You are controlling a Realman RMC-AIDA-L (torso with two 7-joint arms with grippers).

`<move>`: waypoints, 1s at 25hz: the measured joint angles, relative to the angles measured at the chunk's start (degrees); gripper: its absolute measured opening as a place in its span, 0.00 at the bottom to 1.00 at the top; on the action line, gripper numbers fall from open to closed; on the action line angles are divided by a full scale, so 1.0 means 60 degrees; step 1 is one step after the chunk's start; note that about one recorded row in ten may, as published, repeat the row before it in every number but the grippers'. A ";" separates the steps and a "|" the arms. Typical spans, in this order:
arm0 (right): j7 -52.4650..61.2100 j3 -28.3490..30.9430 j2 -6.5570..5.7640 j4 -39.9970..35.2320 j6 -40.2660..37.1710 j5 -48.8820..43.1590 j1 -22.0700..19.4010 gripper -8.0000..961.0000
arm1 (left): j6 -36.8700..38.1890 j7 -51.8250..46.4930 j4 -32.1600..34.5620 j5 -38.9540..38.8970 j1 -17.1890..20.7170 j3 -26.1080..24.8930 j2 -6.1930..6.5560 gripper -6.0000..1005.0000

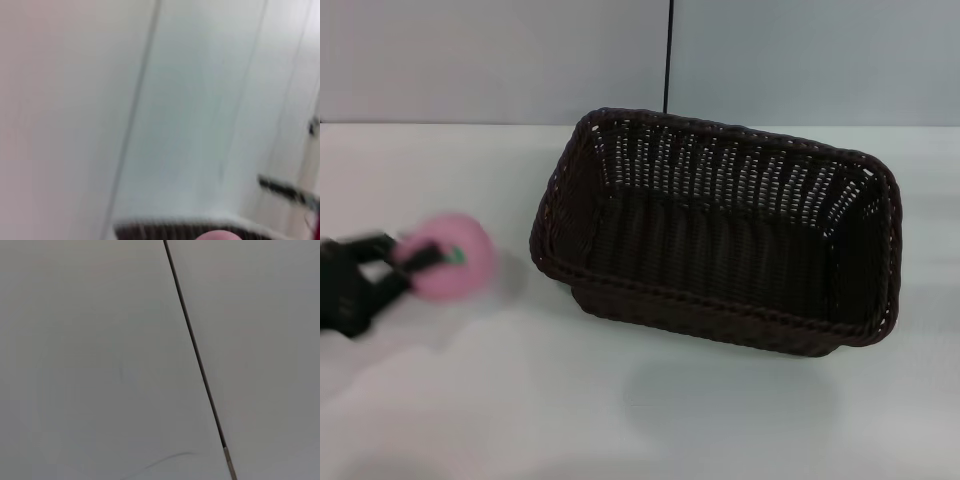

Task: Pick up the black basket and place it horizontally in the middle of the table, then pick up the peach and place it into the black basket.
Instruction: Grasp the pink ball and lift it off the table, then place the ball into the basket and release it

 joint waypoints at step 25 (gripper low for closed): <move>-0.0462 -0.0034 0.0071 0.0639 0.0024 0.0000 0.0280 0.53 | -0.1758 0.0376 -0.2039 -0.0304 -0.3642 -0.0679 -0.0775 0.08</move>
